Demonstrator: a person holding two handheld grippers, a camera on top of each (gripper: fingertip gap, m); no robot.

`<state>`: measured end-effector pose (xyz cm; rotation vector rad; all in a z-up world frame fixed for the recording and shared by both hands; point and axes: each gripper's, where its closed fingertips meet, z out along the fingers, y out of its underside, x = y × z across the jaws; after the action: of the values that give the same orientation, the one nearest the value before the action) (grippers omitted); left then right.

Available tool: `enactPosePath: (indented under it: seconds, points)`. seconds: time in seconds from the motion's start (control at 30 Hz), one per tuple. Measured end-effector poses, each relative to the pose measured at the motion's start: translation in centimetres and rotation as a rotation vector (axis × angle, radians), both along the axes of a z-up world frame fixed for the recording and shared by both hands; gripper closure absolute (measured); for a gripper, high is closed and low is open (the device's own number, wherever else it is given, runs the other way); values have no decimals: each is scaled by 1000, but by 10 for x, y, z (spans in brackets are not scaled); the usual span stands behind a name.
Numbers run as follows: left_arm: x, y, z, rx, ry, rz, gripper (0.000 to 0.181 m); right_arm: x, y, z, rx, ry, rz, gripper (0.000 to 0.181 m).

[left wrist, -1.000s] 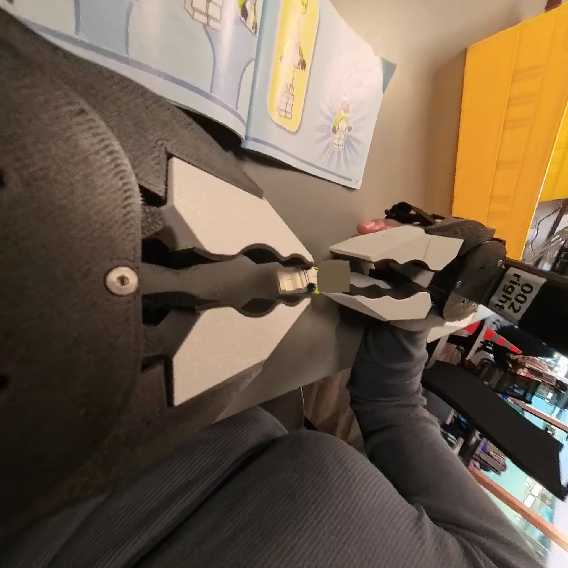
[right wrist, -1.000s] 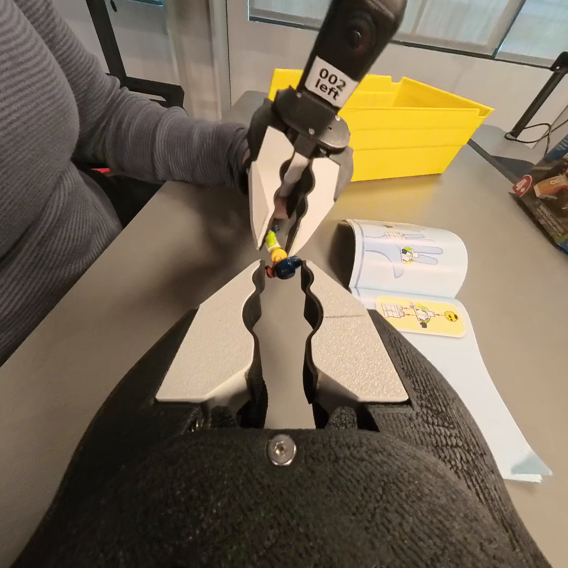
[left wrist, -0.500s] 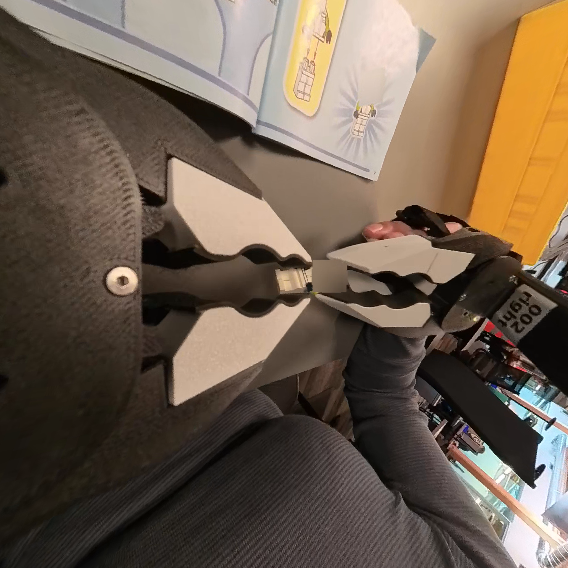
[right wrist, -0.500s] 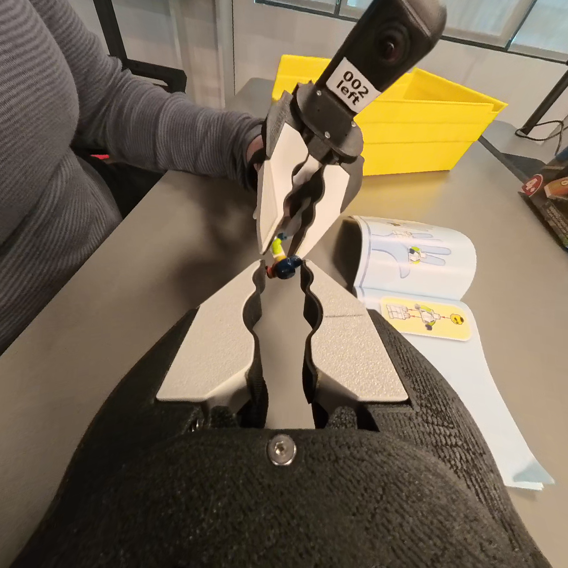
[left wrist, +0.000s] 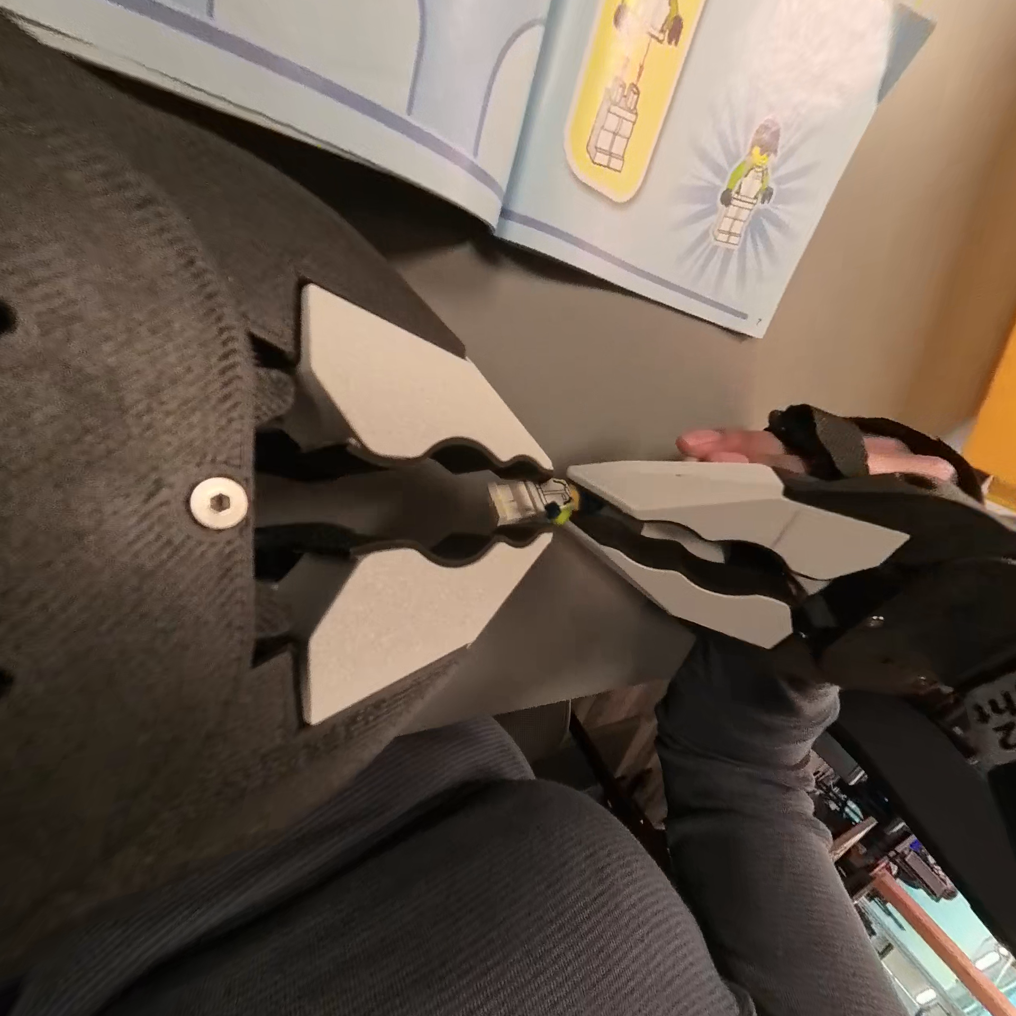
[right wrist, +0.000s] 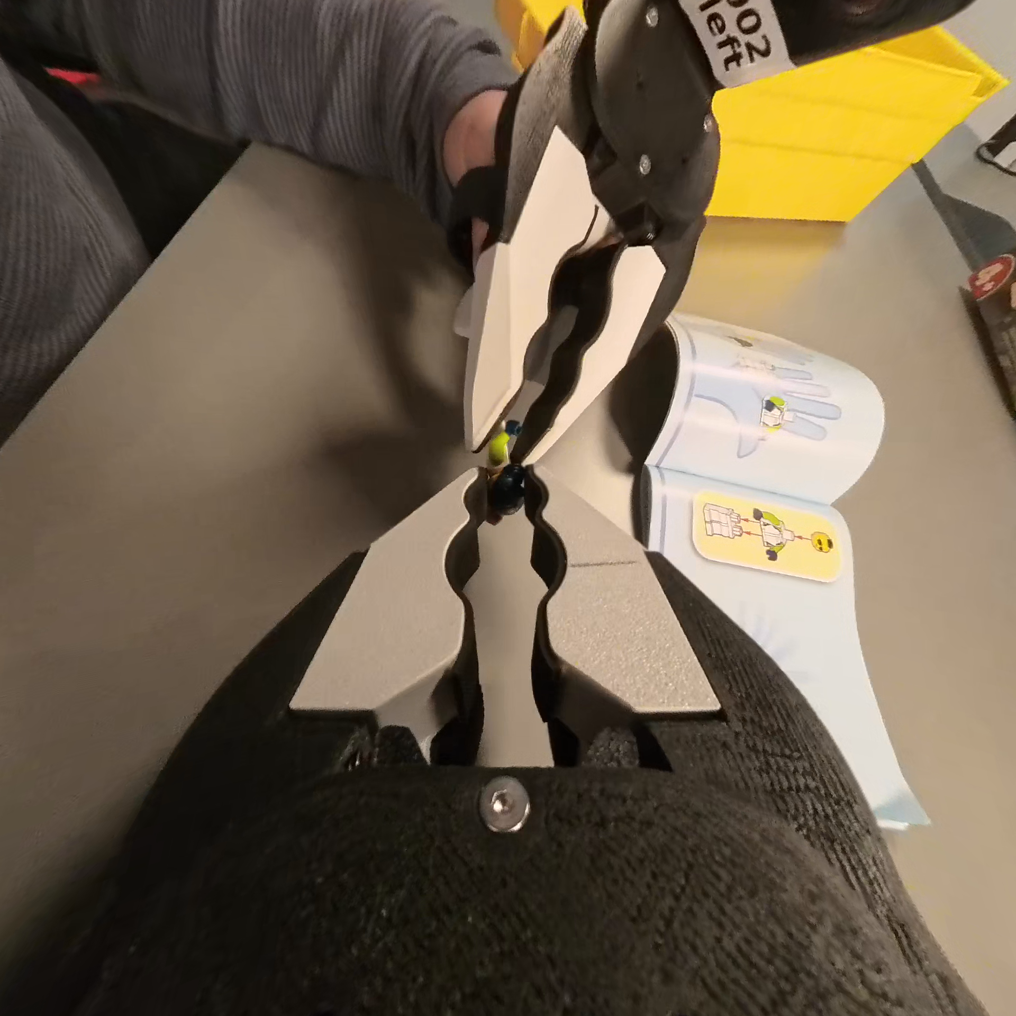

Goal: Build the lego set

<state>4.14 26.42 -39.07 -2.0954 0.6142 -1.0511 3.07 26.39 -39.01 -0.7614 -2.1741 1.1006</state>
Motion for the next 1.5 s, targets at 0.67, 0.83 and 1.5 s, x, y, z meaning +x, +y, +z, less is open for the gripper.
enactPosePath:
  seconds: [0.67, 0.83, 1.5]
  points:
    - [-17, 16, 52, 555, 71, 224, 168, -16, 14, 55, -468, 149, -122, 168]
    - [-17, 15, 58, 606, 59, 229, 168, -16, 13, 60, -590, 114, -105, 170]
    - [-23, 18, 26, 663, 428, 176, 168, 13, 42, -29, -51, -431, -271, 147]
